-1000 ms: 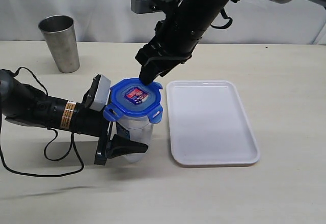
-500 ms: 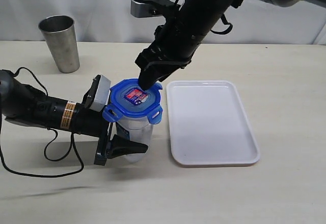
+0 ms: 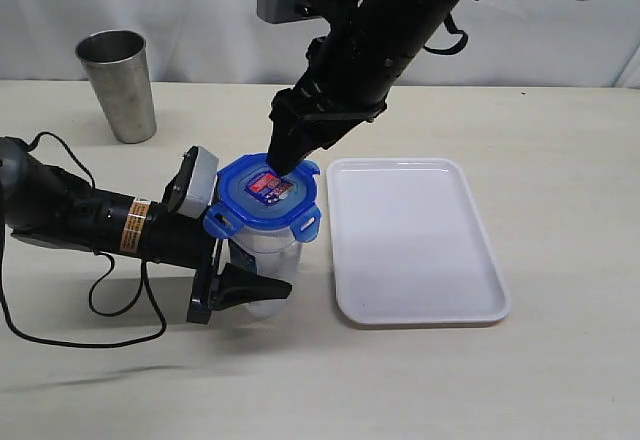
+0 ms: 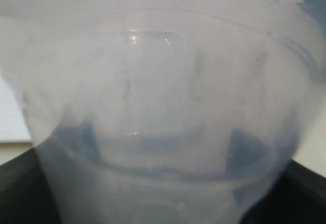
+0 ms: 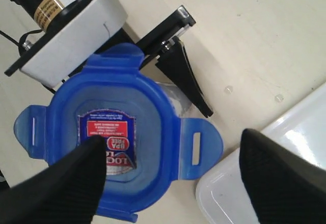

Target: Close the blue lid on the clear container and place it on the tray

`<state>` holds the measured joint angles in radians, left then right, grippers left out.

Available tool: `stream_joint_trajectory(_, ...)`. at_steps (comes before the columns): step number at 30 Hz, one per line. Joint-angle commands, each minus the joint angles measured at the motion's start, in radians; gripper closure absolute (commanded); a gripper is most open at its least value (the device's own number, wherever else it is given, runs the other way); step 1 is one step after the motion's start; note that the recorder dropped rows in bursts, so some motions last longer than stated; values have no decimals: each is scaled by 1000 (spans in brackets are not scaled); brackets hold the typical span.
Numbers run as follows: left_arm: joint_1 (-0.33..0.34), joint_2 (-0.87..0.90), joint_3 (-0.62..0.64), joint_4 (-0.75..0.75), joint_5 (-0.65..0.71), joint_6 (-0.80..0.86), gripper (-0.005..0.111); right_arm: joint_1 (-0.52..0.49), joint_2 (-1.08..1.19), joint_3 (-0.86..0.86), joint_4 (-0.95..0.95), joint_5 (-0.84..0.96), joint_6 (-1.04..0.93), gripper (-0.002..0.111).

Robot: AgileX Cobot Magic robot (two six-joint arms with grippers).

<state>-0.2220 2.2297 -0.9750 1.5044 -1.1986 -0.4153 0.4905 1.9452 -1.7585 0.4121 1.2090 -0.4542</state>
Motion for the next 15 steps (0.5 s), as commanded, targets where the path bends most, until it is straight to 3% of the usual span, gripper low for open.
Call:
stream_joint_trajectory(1,0,-4,-4,-25,-23,-2,107,1,-7,2,-16,12,-10,42)
stream_joint_trajectory(6,0,-4,-4,-25,-23,-2,107,1,-5,7,-16,12,-3,53)
stream_joint_trajectory(15,0,-4,-4,-25,-23,-2,107,1,4,33,10,12,-7,52)
